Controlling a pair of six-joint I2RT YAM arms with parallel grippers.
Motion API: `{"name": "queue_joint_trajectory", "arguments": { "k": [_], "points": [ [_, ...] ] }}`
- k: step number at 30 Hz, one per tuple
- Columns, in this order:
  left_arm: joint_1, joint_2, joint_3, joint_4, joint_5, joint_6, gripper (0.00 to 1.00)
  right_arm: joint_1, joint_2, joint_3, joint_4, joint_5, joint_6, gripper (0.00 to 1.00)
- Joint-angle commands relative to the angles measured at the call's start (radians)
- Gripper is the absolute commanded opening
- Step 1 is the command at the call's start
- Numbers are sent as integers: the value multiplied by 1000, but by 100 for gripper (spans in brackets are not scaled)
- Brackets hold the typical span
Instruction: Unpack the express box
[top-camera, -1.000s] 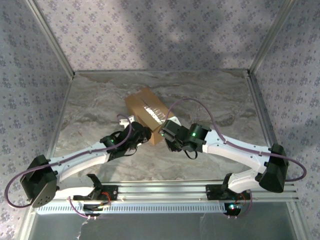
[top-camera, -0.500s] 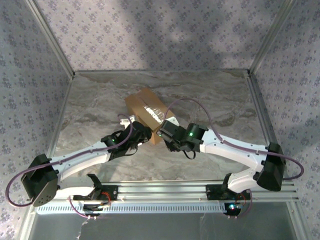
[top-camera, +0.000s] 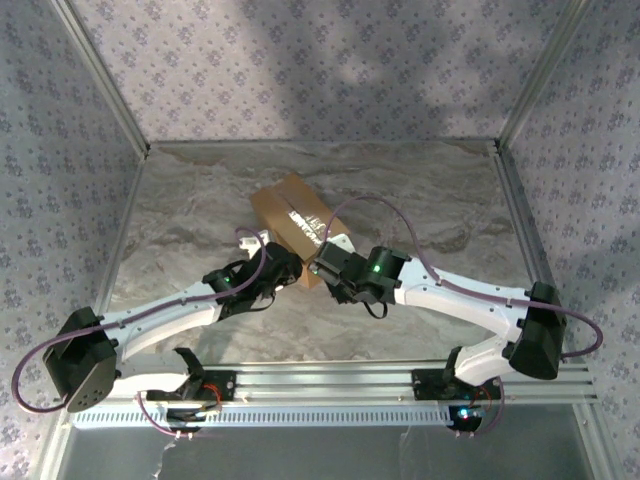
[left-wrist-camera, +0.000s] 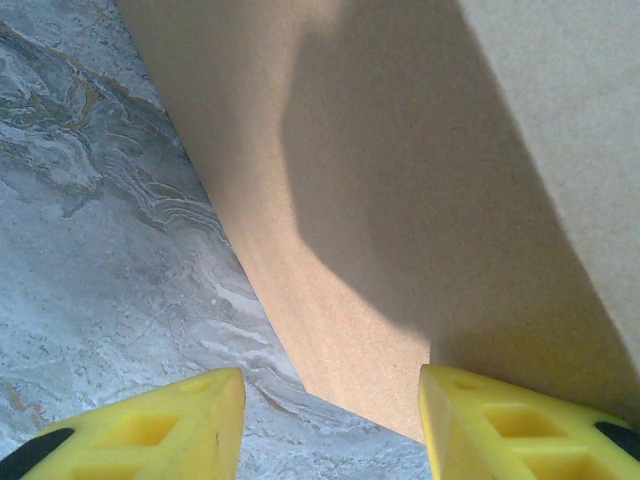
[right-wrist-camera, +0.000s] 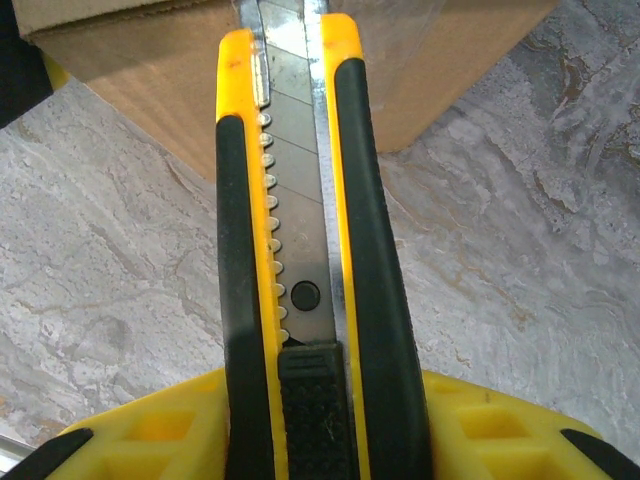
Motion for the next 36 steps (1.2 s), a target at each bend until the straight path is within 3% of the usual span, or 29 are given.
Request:
{"name": "queue_joint_trajectory", "arguments": {
  "k": [1,24,36],
  "points": [
    [-40,-9,72,122,62,19,51,53,20,35,91,-135,-82,0],
    [-46,-3,86,128,47,16,50,72,33,42,95,-143,-82,0],
    [-46,-50,88,23,13,26,51,78,26,44,13,-60,-84,0]
  ]
}}
